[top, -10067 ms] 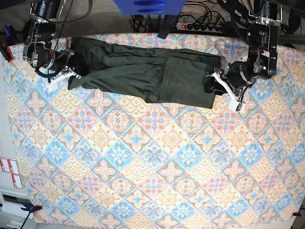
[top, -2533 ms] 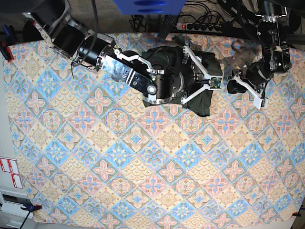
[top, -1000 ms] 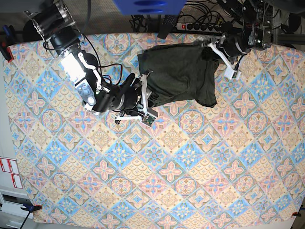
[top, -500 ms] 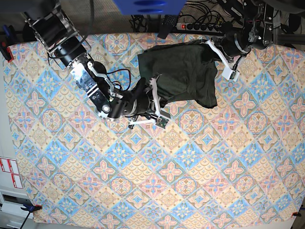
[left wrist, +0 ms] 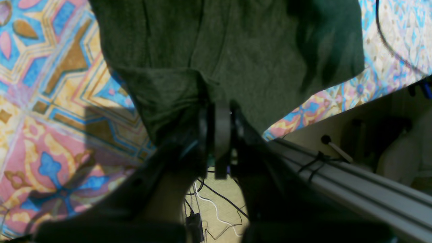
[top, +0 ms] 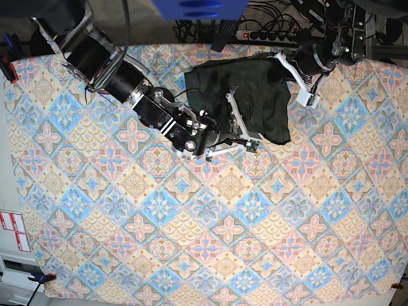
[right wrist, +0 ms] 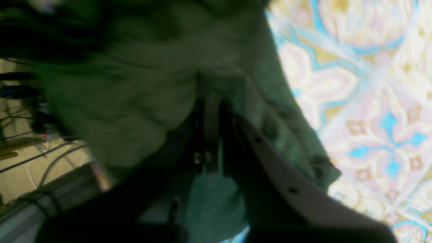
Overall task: Fold the T-shirt properly
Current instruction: 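Grasp the bundle's edges with both grippers, then fold the bundle over with both grippers toward the right gripper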
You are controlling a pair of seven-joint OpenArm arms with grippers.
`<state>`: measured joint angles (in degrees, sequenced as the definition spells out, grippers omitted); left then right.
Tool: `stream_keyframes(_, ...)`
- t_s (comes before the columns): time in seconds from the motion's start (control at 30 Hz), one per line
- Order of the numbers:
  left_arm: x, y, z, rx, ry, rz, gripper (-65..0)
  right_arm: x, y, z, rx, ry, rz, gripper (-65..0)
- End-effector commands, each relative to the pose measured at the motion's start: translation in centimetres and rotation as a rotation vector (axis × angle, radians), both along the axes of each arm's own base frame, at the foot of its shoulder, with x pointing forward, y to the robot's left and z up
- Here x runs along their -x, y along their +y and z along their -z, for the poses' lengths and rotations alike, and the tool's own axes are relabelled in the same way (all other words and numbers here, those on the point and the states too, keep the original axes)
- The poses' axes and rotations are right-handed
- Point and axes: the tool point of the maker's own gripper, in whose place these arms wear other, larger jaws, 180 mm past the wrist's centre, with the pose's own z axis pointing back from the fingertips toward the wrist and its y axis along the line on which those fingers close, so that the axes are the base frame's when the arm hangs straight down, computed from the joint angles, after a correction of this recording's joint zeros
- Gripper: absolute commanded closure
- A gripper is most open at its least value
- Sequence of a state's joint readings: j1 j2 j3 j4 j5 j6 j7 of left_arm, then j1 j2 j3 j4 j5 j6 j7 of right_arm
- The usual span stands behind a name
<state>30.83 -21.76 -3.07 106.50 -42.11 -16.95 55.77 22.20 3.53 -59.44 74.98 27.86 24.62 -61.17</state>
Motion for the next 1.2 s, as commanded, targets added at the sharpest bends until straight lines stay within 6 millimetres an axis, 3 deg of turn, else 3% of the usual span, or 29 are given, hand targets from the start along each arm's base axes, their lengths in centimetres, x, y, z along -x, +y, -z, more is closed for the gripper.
stream_keyframes(0.0, -0.4, -0.1, -0.6, 0.012, -0.023, 0.004, 0.0, 0.1, 3.1, -1.9, -0.085, -0.001, -0.026, 0.0)
stream_keyframes(0.07, -0.4, -0.1, -0.6, 0.012, -0.023, 0.004, 0.0, 0.2, 3.4, -1.2, -0.068, 0.017, -0.018, 0.0)
stream_keyframes(0.23, -0.3, 0.2, -0.4, -0.006, -0.02, 0.01, 0.0, -1.5, 0.4, 2.1, 0.098, -0.064, -0.011, -0.1)
stream_keyframes(0.5, 2.2, -0.4, 2.6, -0.161, 0.034, 0.157, 0.0, -2.7, -0.5, 3.7, 0.109, -0.118, 0.005, -0.2)
stream_keyframes(0.67, 2.5, -0.3, 4.5, -0.183, 0.077, 0.178, 0.0, -3.4, -0.5, 3.0, 0.087, -0.13, 0.026, 0.0)
stream_keyframes(0.83, 2.8, -0.2, 4.6, -0.186, 0.086, 0.182, 0.0, -6.9, 0.1, -1.4, -0.04, -0.195, 0.132, 0.0)
stream_keyframes(0.9, 2.6, -0.3, 4.2, -0.185, 0.073, 0.184, 0.0, -7.8, -0.2, -2.4, -0.06, -0.209, 0.162, 0.0)
stream_keyframes(1.17, 2.4, -0.4, 1.5, -0.198, -0.002, 0.222, 0.0, -8.2, -1.1, -2.5, -0.034, -0.199, 0.187, 0.0)
